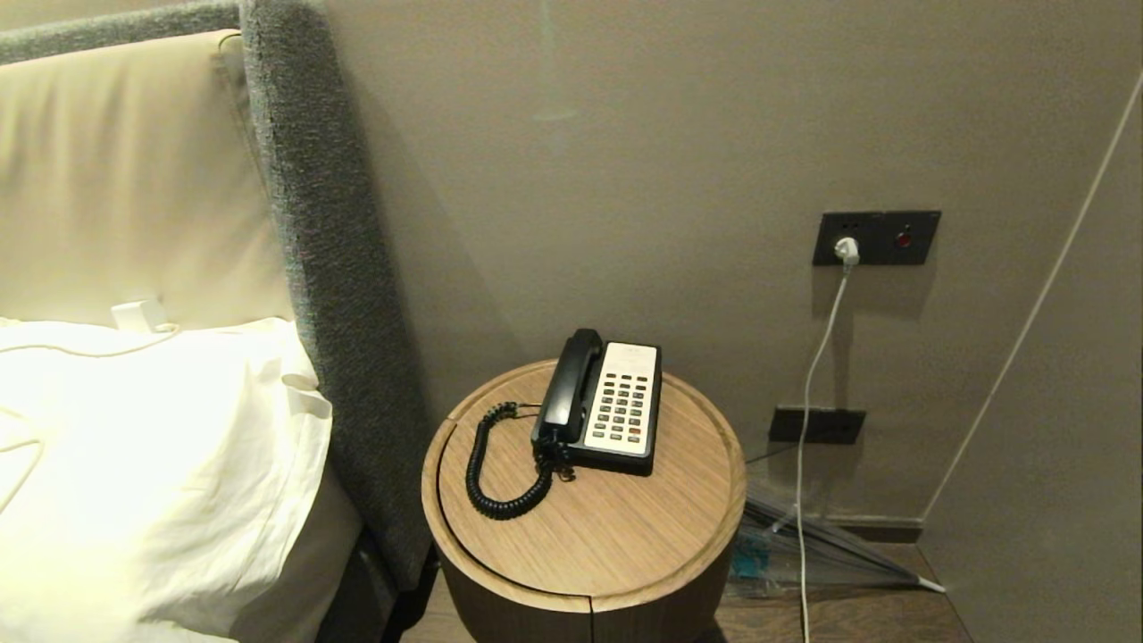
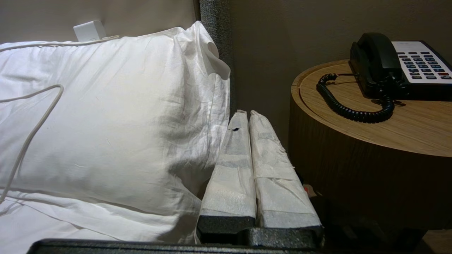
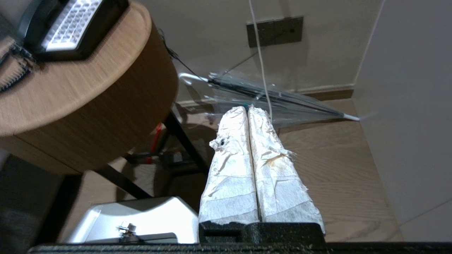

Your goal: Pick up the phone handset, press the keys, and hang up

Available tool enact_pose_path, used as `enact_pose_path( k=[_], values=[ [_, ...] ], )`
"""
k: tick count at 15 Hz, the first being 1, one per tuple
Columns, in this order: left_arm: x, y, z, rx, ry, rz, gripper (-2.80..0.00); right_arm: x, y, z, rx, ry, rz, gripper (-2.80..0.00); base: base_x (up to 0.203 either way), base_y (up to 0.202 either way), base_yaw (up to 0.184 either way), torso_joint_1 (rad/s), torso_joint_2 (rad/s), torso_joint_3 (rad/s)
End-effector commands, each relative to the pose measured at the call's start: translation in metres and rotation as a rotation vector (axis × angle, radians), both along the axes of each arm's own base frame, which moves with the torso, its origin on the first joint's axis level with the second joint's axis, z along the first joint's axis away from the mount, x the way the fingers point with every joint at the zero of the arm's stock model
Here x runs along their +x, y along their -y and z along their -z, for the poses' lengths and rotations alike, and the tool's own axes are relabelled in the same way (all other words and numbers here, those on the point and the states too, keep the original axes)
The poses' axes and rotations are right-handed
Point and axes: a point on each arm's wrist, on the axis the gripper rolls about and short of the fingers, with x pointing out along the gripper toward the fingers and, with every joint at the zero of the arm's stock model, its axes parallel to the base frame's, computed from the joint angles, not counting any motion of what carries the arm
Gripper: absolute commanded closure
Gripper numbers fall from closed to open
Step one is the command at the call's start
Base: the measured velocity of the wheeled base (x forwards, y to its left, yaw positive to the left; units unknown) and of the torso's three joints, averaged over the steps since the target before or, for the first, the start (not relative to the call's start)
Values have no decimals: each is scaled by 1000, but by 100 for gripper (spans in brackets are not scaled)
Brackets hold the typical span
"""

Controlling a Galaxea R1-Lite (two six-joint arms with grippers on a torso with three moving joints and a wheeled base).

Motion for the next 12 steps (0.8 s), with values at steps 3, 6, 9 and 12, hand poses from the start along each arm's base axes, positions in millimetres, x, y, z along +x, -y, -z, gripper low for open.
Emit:
enact_pose_path(
  k=[3,6,9,12],
  values=[
    [3,0,11,-1,-40,0,0,5,0,38,-47,152,-1,0,0,0,0,0,0,0],
    [3,0,11,1,-38,0,0,12,0,45,-102,249,-13,0,0,0,0,0,0,0],
    [3,0,11,1,-38,0,0,12,0,45,-140,247,-36,0,0,0,0,0,0,0],
    [3,0,11,0,-38,0,0,12,0,45,-135,243,-34,0,0,0,0,0,0,0]
  ],
)
